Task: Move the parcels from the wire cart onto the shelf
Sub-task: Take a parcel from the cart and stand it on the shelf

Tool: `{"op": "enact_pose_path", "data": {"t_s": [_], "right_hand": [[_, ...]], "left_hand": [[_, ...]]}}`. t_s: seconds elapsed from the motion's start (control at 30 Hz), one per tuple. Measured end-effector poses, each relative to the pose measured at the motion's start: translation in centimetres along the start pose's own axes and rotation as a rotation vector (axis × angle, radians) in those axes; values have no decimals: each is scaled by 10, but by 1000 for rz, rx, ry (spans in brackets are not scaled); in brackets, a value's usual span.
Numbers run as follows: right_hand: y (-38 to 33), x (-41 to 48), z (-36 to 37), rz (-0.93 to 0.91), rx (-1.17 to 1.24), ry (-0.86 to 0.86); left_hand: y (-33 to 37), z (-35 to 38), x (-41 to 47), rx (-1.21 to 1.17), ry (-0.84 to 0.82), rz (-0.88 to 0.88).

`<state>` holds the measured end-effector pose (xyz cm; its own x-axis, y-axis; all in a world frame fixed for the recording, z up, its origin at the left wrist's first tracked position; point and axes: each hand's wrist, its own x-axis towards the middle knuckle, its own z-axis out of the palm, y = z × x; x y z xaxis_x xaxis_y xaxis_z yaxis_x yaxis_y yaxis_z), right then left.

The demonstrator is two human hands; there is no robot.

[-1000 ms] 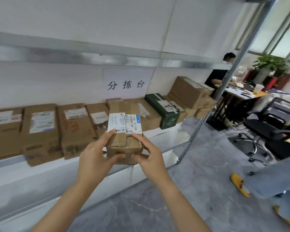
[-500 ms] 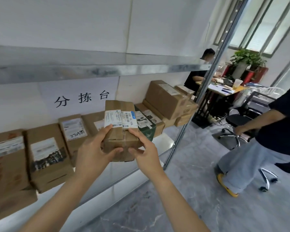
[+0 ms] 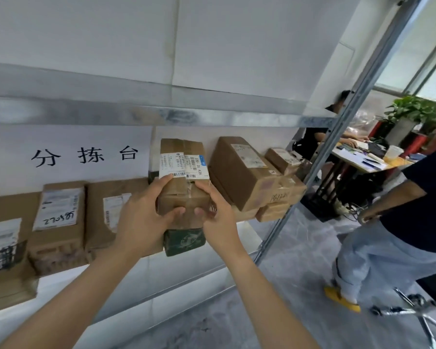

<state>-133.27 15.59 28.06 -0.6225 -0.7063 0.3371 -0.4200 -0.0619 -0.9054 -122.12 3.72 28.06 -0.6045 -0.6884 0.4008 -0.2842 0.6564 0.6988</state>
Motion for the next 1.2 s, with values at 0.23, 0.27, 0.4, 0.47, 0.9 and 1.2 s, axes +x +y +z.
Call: {"op": "enact_pose_path", "data": {"t_s": [0.23, 0.27, 0.4, 0.47, 0.9, 1.2], "right_hand": [[29, 47, -48, -35, -110, -12], [33, 53, -52, -28, -133, -17], [47, 67, -59, -28, -218, -54], [52, 72, -61, -54, -235, -48], [73, 101, -74, -48, -546, -27], [83, 112, -71, 36, -693, -20]], "left_hand": [[22, 53, 31, -60, -24, -15], [22, 59, 35, -63, -39, -19], [22, 76, 45, -1, -103, -60], [21, 80, 51, -4, -107, -56], [22, 130, 79, -96, -126, -38], [20, 149, 84, -67, -92, -17]]}}
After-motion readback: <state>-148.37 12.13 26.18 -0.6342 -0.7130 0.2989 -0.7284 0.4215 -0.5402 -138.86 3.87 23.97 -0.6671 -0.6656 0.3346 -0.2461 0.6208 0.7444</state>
